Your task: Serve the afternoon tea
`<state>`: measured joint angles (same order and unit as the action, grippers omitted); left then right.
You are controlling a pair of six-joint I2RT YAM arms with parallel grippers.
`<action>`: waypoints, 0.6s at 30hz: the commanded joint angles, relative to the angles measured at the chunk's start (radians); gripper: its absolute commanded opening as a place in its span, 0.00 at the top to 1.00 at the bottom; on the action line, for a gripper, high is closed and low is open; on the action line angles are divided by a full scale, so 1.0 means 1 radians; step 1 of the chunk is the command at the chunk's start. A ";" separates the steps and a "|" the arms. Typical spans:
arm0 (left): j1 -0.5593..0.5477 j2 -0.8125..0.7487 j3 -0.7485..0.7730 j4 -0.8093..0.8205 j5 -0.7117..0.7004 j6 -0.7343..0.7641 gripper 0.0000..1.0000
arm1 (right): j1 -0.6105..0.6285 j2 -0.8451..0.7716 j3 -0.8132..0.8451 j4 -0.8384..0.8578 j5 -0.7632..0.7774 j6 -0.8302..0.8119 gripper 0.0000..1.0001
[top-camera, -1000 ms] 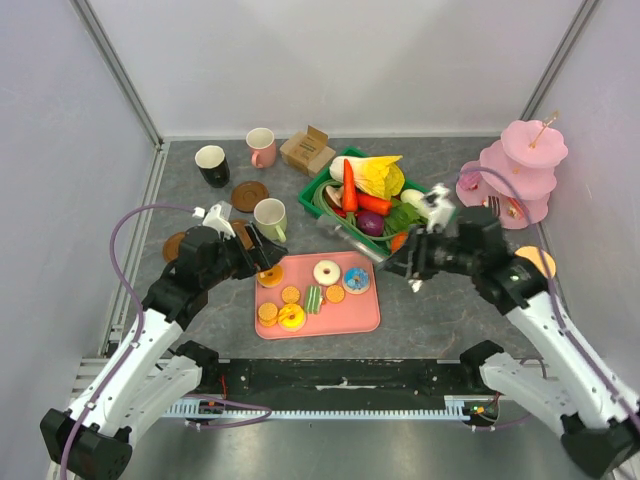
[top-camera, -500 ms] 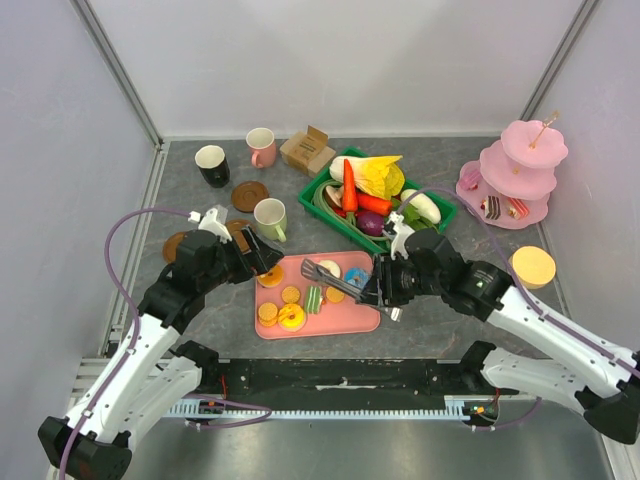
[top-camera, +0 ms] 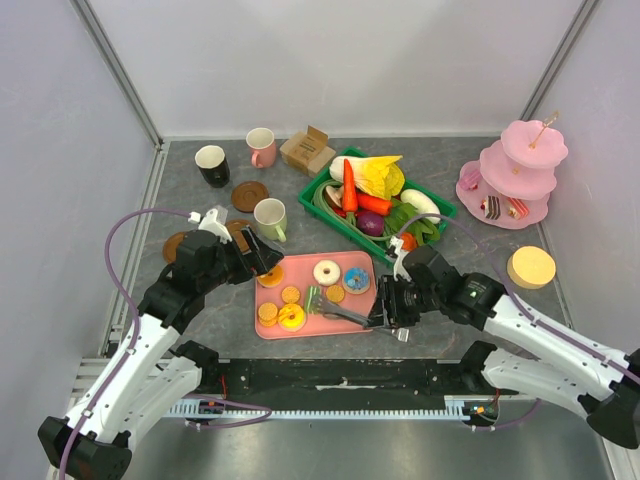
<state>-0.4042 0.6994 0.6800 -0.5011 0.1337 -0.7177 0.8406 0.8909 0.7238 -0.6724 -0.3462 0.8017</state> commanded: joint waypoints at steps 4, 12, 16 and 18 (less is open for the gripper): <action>0.002 -0.012 0.020 0.003 0.003 -0.020 0.02 | 0.003 0.072 -0.009 0.086 -0.028 0.047 0.52; 0.002 -0.012 0.012 0.006 0.010 -0.019 0.02 | 0.003 0.105 -0.009 0.100 -0.020 0.079 0.53; 0.004 -0.011 0.007 0.009 0.010 -0.019 0.02 | 0.003 0.121 -0.009 0.100 -0.043 0.073 0.54; 0.002 -0.011 0.006 0.009 0.010 -0.019 0.02 | 0.003 0.128 -0.007 0.099 -0.047 0.065 0.57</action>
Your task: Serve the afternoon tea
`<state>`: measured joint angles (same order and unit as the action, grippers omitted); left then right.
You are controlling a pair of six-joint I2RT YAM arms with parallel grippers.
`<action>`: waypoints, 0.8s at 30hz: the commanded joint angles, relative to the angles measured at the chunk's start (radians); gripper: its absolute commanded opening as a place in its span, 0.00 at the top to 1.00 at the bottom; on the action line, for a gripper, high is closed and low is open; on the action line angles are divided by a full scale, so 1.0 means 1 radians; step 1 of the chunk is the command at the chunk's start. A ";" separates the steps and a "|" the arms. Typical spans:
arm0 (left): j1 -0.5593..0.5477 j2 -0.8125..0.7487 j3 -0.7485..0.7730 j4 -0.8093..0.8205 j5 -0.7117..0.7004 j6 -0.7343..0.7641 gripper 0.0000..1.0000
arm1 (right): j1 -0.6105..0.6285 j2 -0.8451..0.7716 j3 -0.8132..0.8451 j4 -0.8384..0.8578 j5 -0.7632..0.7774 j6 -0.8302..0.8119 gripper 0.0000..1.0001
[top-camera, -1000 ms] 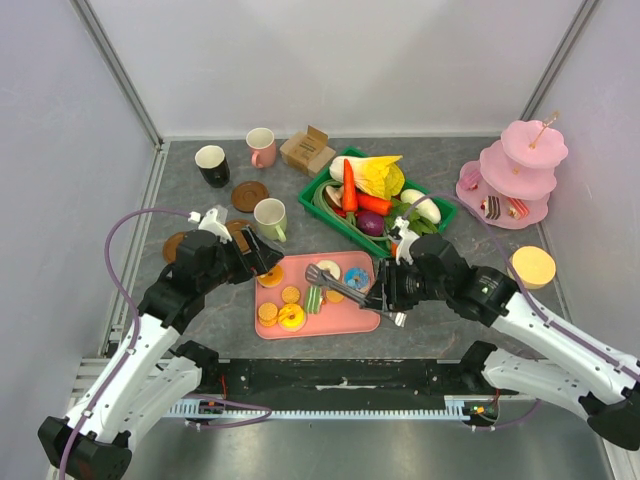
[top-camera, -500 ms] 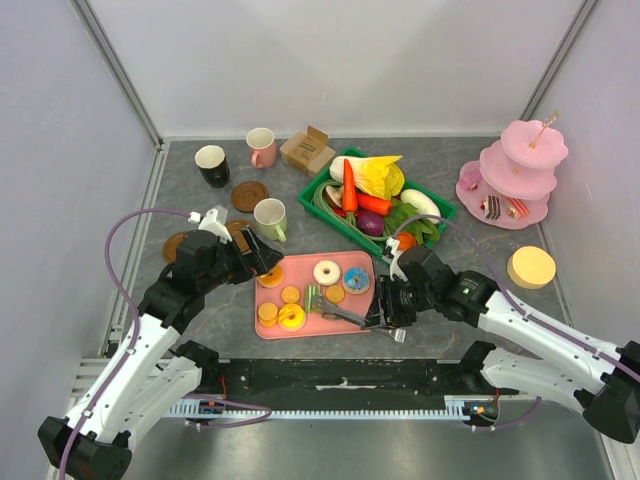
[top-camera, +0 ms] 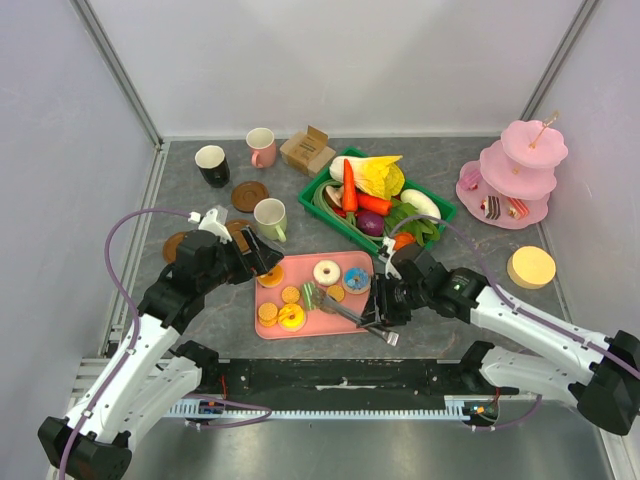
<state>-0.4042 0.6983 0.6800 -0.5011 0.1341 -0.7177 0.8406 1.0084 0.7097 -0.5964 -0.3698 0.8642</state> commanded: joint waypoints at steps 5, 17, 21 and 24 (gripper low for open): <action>0.004 -0.006 0.006 0.009 0.007 -0.016 0.02 | 0.003 0.010 0.025 0.009 -0.012 -0.020 0.77; 0.002 -0.006 0.004 0.009 0.004 -0.017 0.02 | 0.003 -0.040 0.096 -0.054 0.034 -0.103 0.93; 0.004 -0.010 0.004 0.010 0.002 -0.019 0.02 | 0.003 -0.073 0.138 -0.075 0.032 -0.126 0.94; 0.002 -0.008 0.007 0.010 0.002 -0.019 0.02 | 0.003 -0.097 0.206 -0.129 0.086 -0.155 0.95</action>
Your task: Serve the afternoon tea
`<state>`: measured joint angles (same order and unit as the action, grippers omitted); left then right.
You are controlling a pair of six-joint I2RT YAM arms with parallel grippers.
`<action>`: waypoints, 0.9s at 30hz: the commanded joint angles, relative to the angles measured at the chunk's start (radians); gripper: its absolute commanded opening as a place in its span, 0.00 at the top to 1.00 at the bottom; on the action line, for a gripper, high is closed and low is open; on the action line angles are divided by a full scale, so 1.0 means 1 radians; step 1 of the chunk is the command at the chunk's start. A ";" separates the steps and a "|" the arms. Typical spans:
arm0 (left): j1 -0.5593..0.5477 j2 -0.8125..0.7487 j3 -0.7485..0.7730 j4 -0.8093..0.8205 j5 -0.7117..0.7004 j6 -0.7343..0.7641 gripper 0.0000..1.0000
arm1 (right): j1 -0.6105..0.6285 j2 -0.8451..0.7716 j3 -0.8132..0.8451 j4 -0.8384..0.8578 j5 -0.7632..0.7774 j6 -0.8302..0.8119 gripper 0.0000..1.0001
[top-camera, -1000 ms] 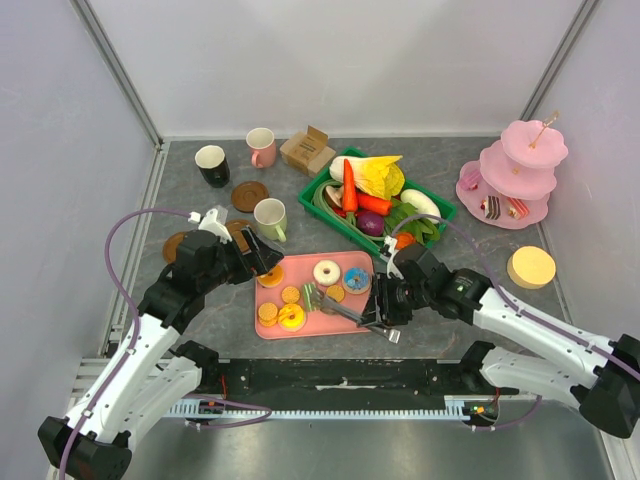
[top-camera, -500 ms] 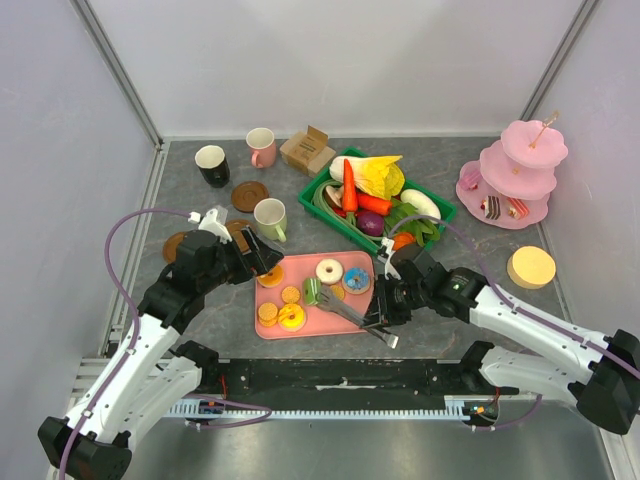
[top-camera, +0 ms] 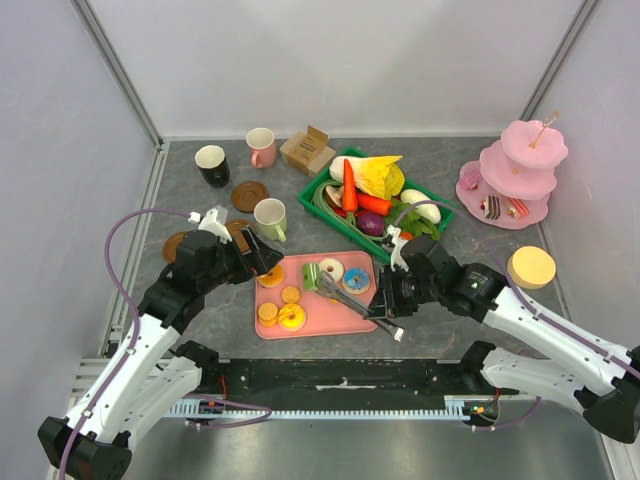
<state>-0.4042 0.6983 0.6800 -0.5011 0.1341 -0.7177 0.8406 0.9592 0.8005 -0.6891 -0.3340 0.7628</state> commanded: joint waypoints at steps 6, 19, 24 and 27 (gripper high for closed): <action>0.005 -0.005 0.009 0.032 0.010 -0.025 0.02 | 0.003 -0.045 0.331 -0.170 0.324 -0.099 0.95; 0.004 0.009 0.001 0.052 0.041 -0.022 0.02 | -0.380 0.075 0.438 -0.247 0.567 -0.246 0.97; 0.002 0.015 -0.003 0.076 0.056 -0.022 0.02 | -0.546 0.062 0.364 -0.247 0.550 -0.307 0.97; 0.004 0.015 -0.010 0.095 0.070 -0.023 0.02 | -0.694 0.039 0.296 -0.251 0.474 -0.358 0.97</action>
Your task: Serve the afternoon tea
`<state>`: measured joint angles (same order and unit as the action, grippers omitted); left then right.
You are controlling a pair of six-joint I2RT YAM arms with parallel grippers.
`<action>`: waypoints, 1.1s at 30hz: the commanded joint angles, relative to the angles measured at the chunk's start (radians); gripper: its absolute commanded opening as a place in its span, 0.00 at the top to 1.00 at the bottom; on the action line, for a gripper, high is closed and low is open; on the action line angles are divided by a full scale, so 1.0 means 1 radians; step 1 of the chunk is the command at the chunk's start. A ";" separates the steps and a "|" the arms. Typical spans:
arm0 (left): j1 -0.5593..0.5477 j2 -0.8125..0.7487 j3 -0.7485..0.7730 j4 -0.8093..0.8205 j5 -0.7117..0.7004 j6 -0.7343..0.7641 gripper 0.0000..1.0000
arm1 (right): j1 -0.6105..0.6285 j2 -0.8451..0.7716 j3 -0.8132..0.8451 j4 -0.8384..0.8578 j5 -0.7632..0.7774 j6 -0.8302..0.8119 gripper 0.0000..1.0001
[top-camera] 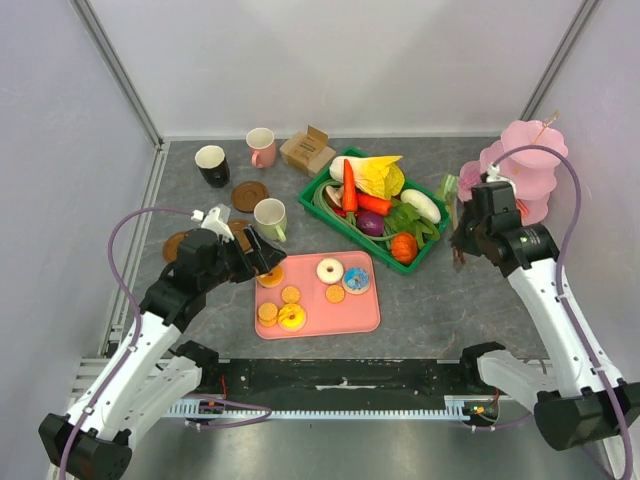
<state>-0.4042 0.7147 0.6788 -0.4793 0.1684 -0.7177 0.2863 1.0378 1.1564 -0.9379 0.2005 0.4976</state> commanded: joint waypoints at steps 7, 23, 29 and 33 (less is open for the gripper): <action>0.004 0.000 -0.033 0.137 0.100 -0.037 0.02 | -0.413 -0.021 -0.127 0.010 -0.128 -0.186 0.97; 0.002 0.003 -0.058 0.214 0.183 -0.049 0.02 | -0.616 0.074 -0.089 0.063 -0.107 -0.200 0.96; 0.002 0.008 -0.073 0.243 0.217 -0.060 0.02 | -0.647 0.116 -0.052 0.080 -0.118 -0.189 0.95; 0.001 0.009 -0.079 0.248 0.201 -0.060 0.02 | -0.674 0.148 -0.011 0.090 -0.105 -0.179 0.95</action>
<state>-0.4042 0.7250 0.6037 -0.2813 0.3477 -0.7483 -0.3622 1.1671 1.0695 -0.9108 0.0864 0.3111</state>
